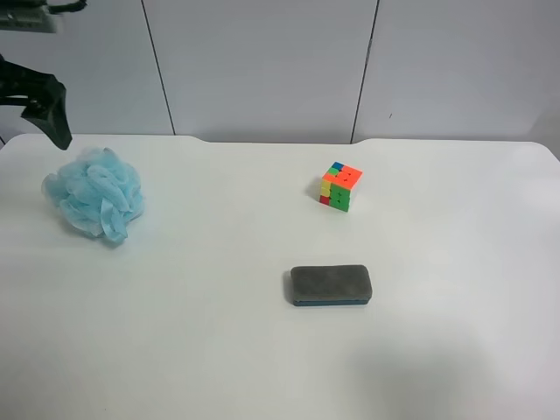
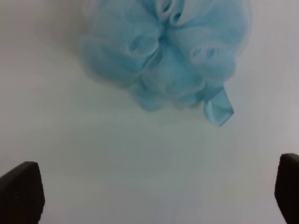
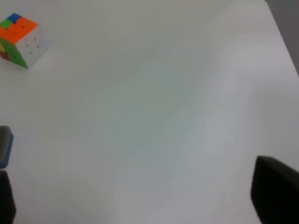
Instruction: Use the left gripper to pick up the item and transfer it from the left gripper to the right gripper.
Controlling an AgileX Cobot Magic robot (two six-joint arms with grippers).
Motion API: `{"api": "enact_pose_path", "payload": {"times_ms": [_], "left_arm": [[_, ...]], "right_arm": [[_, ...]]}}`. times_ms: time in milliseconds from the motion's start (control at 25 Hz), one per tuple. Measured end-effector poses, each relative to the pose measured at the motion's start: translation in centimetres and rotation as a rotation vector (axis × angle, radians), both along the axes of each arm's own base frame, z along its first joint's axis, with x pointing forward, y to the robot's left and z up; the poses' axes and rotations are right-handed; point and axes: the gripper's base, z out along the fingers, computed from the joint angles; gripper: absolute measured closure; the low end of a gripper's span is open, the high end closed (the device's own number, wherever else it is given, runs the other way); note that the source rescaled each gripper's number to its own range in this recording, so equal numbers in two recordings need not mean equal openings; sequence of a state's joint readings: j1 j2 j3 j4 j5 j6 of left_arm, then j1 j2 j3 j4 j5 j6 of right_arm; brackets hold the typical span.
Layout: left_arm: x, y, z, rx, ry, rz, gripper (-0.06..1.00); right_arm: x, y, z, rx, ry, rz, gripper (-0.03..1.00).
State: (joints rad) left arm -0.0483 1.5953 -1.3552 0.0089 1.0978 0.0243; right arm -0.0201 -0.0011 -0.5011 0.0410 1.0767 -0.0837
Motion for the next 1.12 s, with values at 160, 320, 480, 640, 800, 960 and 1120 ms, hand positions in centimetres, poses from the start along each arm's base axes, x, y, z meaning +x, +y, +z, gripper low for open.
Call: {"api": "enact_pose_path", "payload": {"times_ms": [160, 320, 480, 640, 800, 960, 1120], "left_arm": [[2.9, -1.0, -1.9, -0.003, 0.049, -0.011, -0.06], [5.0, -1.2, -3.6, -0.007, 0.092, -0.006, -0.06], [6.3, -1.3, -4.8, -0.007, 0.101, -0.006, -0.06], [7.1, -1.3, -6.1, -0.007, 0.104, -0.006, -0.06], [7.8, -1.4, -7.8, -0.005, 0.121, -0.006, -0.06], [8.4, -1.4, -9.6, -0.004, 0.141, -0.006, -0.06], [9.0, -1.4, -11.1, 0.006, 0.145, -0.013, -0.06]], "right_arm": [[0.0, 0.0, 0.0, 0.0, 0.0, 0.0, -0.03], [0.0, 0.0, 0.0, 0.0, 0.0, 0.0, -0.03], [0.0, 0.0, 0.0, 0.0, 0.0, 0.0, -0.03], [0.0, 0.0, 0.0, 0.0, 0.0, 0.0, -0.03], [0.0, 0.0, 0.0, 0.0, 0.0, 0.0, -0.03], [0.0, 0.0, 0.0, 0.0, 0.0, 0.0, -0.03], [0.0, 0.0, 0.0, 0.0, 0.0, 0.0, -0.03]]}}
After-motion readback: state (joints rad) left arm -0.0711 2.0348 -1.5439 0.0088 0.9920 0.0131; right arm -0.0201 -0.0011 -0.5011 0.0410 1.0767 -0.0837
